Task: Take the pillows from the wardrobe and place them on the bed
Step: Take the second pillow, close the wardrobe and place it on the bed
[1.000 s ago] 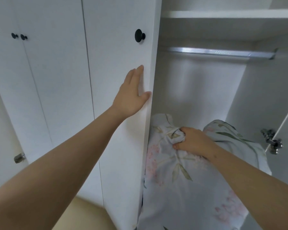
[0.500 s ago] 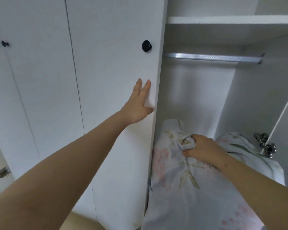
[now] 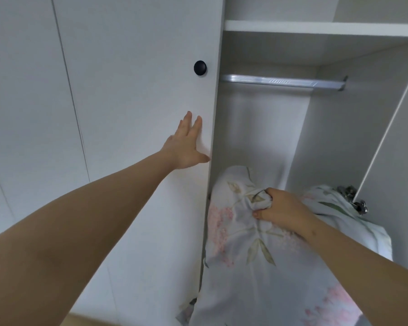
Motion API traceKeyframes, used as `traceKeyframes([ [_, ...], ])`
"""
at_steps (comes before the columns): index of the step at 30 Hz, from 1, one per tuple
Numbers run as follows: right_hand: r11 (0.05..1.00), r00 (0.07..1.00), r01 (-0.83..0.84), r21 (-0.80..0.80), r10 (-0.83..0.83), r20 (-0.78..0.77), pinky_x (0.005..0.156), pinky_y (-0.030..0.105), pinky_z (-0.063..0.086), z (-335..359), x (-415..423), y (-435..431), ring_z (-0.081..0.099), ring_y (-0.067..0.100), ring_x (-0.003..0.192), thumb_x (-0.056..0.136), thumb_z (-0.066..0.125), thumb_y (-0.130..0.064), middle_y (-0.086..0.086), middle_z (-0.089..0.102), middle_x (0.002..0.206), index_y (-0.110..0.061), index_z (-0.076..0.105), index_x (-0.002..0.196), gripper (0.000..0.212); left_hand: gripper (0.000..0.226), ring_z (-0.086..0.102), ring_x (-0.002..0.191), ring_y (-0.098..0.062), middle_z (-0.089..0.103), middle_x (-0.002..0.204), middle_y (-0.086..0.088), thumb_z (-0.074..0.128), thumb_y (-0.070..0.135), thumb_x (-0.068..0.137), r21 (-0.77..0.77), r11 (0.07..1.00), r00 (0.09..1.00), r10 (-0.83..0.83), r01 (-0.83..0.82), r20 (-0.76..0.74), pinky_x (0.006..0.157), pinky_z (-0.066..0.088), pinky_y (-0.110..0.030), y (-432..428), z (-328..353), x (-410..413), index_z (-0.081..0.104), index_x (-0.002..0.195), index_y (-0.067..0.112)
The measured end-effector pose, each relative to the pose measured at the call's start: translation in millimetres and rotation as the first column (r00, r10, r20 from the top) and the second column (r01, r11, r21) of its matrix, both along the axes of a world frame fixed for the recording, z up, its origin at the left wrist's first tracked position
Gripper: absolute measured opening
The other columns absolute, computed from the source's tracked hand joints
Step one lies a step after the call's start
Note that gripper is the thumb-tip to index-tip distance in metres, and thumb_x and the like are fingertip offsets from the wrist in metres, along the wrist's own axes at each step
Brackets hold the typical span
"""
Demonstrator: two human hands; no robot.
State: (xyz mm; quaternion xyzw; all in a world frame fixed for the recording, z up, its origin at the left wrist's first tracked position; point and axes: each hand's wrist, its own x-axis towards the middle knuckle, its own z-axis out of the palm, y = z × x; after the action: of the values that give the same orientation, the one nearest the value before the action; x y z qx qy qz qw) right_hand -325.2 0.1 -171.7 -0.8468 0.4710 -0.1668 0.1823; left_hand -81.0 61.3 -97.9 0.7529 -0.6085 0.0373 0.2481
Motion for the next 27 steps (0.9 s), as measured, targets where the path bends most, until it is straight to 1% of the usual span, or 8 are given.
traceKeyframes([
  [2,1.0,1.0,0.011,-0.001,-0.011,0.012,0.085,0.037,0.051,0,-1,-1,0.061,0.023,0.096,0.069,0.073,-0.037,0.002,0.066,0.106,-0.022,0.058,0.107,0.044,0.104,-0.012,0.145,-0.022,-0.028,0.154,-0.001,0.067,0.038,0.08,0.031,1.0,0.999,-0.004,0.003,0.035,0.117,0.018,-0.045,-5,2,1,-0.012,0.146,0.021],
  [5,1.0,0.999,0.023,0.008,-0.023,0.025,0.085,0.036,0.051,1,-3,-3,0.061,0.023,0.096,0.069,0.074,-0.037,0.001,0.066,0.106,-0.021,0.059,0.109,0.045,0.104,-0.012,0.145,-0.022,-0.028,0.153,-0.003,0.067,0.04,0.079,0.074,0.997,0.996,-0.003,-0.004,0.09,0.117,0.018,-0.044,-10,4,3,-0.01,0.146,0.018],
  [11,1.0,0.999,0.015,0.011,-0.015,0.036,0.082,0.033,0.05,5,-2,-7,0.06,0.02,0.091,0.068,0.074,-0.036,0.0,0.066,0.104,-0.024,0.059,0.103,0.039,0.103,-0.006,0.145,-0.025,-0.025,0.155,-0.005,0.066,0.043,0.079,0.085,0.996,0.978,0.019,-0.038,0.21,0.116,0.02,-0.043,-19,3,7,-0.007,0.147,0.018],
  [15,1.0,0.999,-0.009,-0.011,0.01,0.032,0.081,0.032,0.048,6,1,-9,0.057,0.017,0.09,0.069,0.074,-0.036,-0.001,0.065,0.105,-0.023,0.059,0.108,0.044,0.101,-0.003,0.145,-0.028,-0.023,0.155,-0.007,0.065,0.044,0.08,0.093,0.994,0.964,0.025,-0.052,0.265,0.116,0.018,-0.043,-25,3,11,-0.006,0.147,0.018],
  [18,1.0,0.999,-0.021,-0.02,0.021,0.024,0.079,0.03,0.047,6,2,-11,0.055,0.015,0.089,0.07,0.074,-0.037,-0.002,0.064,0.107,-0.023,0.058,0.111,0.046,0.103,-0.008,0.145,-0.028,-0.024,0.155,-0.008,0.065,0.046,0.078,0.085,0.994,0.955,0.036,-0.064,0.294,0.116,0.016,-0.044,-31,-3,12,-0.007,0.146,0.017],
  [22,0.999,0.999,-0.027,-0.025,0.028,0.04,0.08,0.031,0.047,7,3,-12,0.059,0.018,0.095,0.07,0.074,-0.037,-0.001,0.065,0.109,-0.024,0.058,0.11,0.045,0.105,-0.014,0.144,-0.024,-0.027,0.154,-0.007,0.066,0.046,0.078,0.09,0.995,0.961,0.025,-0.052,0.275,0.115,0.019,-0.045,-33,-7,15,-0.009,0.146,0.018],
  [25,0.999,0.999,-0.031,-0.026,0.032,0.042,0.084,0.034,0.049,10,4,-11,0.06,0.02,0.098,0.07,0.074,-0.038,-0.001,0.066,0.108,-0.024,0.058,0.109,0.044,0.106,-0.015,0.144,-0.023,-0.03,0.153,-0.006,0.064,0.049,0.078,0.189,0.981,0.964,0.0,-0.052,0.264,0.117,0.013,-0.047,-30,3,16,-0.011,0.146,0.02],
  [27,0.999,0.998,-0.045,-0.028,0.046,0.045,0.085,0.035,0.05,13,4,-7,0.06,0.019,0.098,0.07,0.074,-0.038,-0.001,0.066,0.109,-0.025,0.058,0.109,0.044,0.103,-0.013,0.145,-0.023,-0.029,0.153,-0.003,0.061,0.054,0.078,0.285,0.957,0.98,-0.009,-0.049,0.2,0.117,0.006,-0.049,-24,16,12,-0.01,0.146,0.023],
])
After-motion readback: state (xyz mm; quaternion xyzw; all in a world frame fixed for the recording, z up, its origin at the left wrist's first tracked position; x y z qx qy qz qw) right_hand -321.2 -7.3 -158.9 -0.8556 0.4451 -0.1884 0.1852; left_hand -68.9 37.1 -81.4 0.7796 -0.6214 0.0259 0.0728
